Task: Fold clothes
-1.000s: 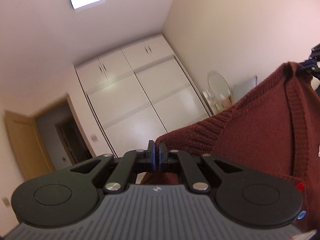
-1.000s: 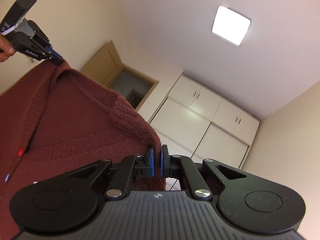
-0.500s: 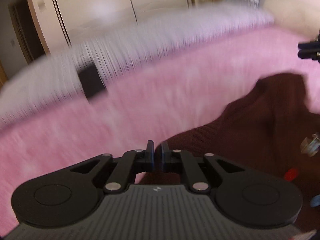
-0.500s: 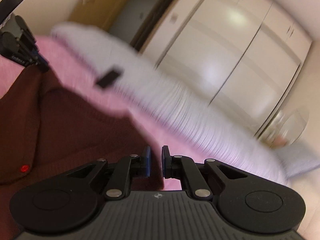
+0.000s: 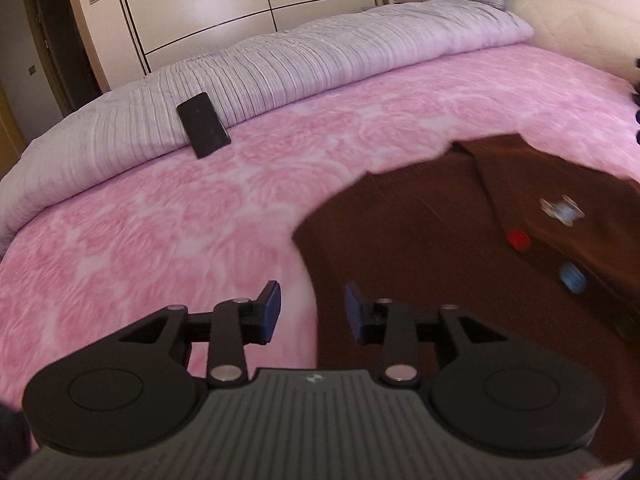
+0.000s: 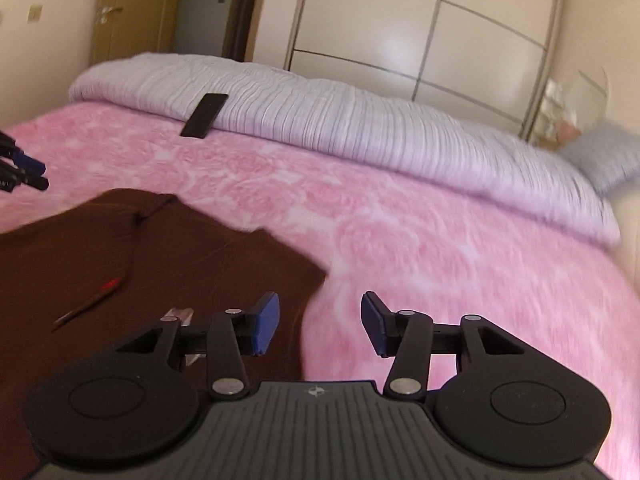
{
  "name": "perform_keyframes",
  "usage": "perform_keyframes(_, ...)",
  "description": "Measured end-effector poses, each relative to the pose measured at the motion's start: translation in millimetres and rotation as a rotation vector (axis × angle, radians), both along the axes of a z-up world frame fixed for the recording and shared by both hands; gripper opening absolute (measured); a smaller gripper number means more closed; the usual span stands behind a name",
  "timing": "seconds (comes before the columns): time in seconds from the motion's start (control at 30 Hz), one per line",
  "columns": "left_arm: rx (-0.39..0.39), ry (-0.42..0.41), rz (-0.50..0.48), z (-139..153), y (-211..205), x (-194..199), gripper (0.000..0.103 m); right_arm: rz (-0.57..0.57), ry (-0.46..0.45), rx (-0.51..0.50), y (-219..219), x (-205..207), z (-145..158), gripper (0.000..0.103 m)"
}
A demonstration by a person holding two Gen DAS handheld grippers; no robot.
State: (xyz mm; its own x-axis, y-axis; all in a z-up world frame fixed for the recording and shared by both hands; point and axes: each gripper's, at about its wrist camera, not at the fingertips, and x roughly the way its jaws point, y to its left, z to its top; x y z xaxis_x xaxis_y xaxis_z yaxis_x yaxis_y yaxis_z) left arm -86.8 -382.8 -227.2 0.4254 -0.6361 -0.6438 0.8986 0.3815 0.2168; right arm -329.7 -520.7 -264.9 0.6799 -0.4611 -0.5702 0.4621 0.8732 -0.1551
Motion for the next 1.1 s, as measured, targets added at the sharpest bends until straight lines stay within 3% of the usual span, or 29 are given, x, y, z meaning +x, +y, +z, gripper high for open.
perform_keyframes(0.17, 0.023, 0.014, 0.002, -2, 75, -55, 0.037, -0.030, 0.004, 0.096, 59, -83, -7, 0.051)
perform_keyframes(0.33, 0.034, 0.062, 0.010, -14, 132, -107, 0.038, -0.084, -0.034, 0.255, 106, -141, -26, 0.051)
perform_keyframes(0.43, 0.036, 0.038, -0.028, -17, 155, -143, 0.039, -0.110, -0.066, 0.327, 131, -167, -34, 0.051)
perform_keyframes(0.6, 0.031, 0.002, -0.100, -22, 185, -188, 0.042, -0.154, -0.128, 0.445, 151, -186, -46, 0.051)
perform_keyframes(0.77, 0.047, -0.015, -0.135, -31, 196, -209, 0.045, -0.181, -0.195, 0.554, 148, -182, -57, 0.052)
perform_keyframes(0.9, 0.065, -0.047, -0.174, -34, 200, -220, 0.046, -0.184, -0.198, 0.553, 149, -170, -58, 0.051)
perform_keyframes(1.1, 0.082, -0.053, -0.170, -45, 192, -228, 0.046, -0.133, -0.125, 0.407, 168, -163, -53, 0.051)
